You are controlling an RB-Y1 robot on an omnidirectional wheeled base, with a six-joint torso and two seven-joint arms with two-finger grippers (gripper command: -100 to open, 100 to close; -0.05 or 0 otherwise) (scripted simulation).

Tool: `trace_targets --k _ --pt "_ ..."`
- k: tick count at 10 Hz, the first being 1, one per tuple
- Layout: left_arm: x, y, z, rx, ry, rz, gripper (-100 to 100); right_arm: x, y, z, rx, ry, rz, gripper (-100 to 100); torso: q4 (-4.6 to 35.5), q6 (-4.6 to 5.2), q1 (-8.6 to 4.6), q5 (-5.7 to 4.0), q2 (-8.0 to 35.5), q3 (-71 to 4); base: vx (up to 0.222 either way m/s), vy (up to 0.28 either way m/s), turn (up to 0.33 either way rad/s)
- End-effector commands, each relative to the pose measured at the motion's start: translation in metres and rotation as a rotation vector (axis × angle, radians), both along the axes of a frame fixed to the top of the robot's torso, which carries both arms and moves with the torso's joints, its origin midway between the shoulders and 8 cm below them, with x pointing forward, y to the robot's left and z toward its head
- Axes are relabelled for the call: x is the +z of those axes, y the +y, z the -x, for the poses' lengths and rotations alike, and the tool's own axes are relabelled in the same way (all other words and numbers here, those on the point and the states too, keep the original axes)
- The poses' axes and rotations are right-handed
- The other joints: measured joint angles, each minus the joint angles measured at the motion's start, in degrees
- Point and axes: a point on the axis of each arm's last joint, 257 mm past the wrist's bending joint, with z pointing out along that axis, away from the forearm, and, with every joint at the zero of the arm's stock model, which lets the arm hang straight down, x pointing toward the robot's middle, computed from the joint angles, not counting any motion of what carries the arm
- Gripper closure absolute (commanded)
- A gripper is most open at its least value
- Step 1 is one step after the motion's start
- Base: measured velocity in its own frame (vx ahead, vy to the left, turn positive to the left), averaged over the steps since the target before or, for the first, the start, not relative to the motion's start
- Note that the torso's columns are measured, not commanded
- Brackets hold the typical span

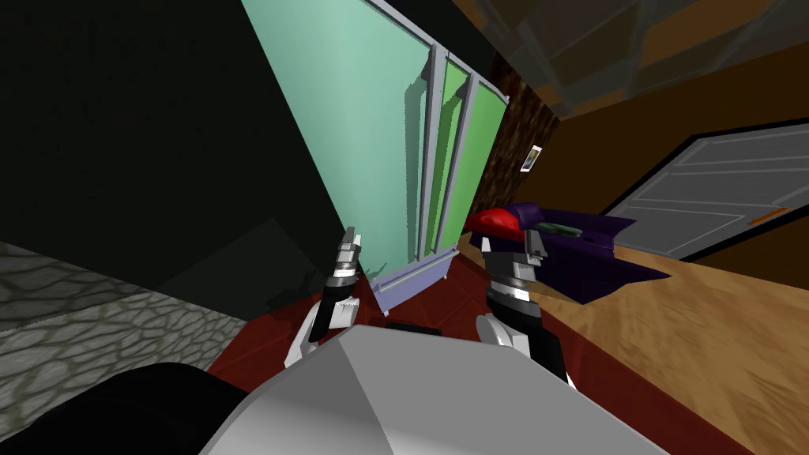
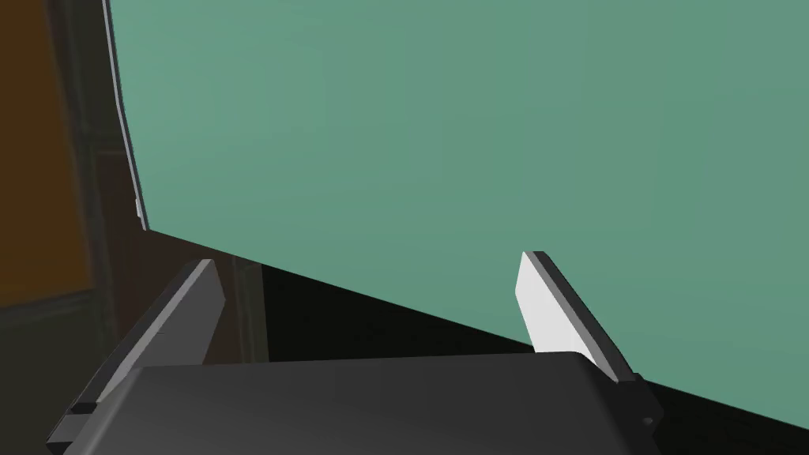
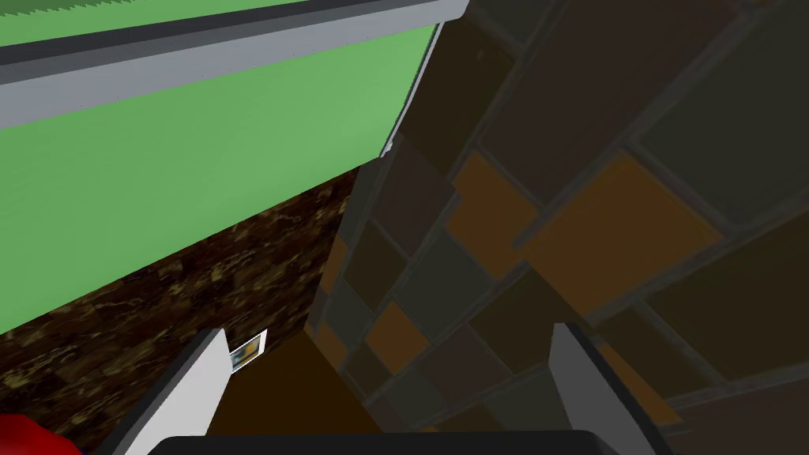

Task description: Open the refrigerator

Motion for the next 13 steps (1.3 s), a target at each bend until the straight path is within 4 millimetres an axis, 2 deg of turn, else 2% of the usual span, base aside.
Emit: trace_targets --k 1,9,10,11,13 --pt "0.000 0.000 0.000 0.000 0.000 0.000 0 0.000 0.000 0.000 0.000 0.000 0.000 0 2.35 0.00 0.00 0.00 2.32 -4.67 0.000 0.000 0.000" --pt "0.000 0.000 0.000 0.000 0.000 0.000 0 0.000 0.000 0.000 0.000 0.000 0.000 0 35.37 0.00 0.00 0.00 35.39 -70.73 0.000 0.000 0.000" --pt "-0.013 -0.003 -0.007 -0.015 0.028 -0.021 -100 0.000 0.000 0.000 0.000 0.000 0.000 0 39.60 0.00 0.00 0.00 39.62 -79.19 0.003 0.012 -0.015" --pt "-0.019 -0.004 -0.010 -0.020 0.041 -0.028 -100 0.000 0.000 0.000 0.000 0.000 0.000 0 41.49 0.01 0.05 0.01 41.55 -83.13 -0.005 0.019 -0.020" --pt "-0.043 -0.005 -0.021 -0.034 0.088 -0.043 -100 0.000 0.000 0.000 0.000 0.000 0.000 0 42.22 0.00 0.07 0.02 42.24 -84.50 -0.008 0.031 -0.027"
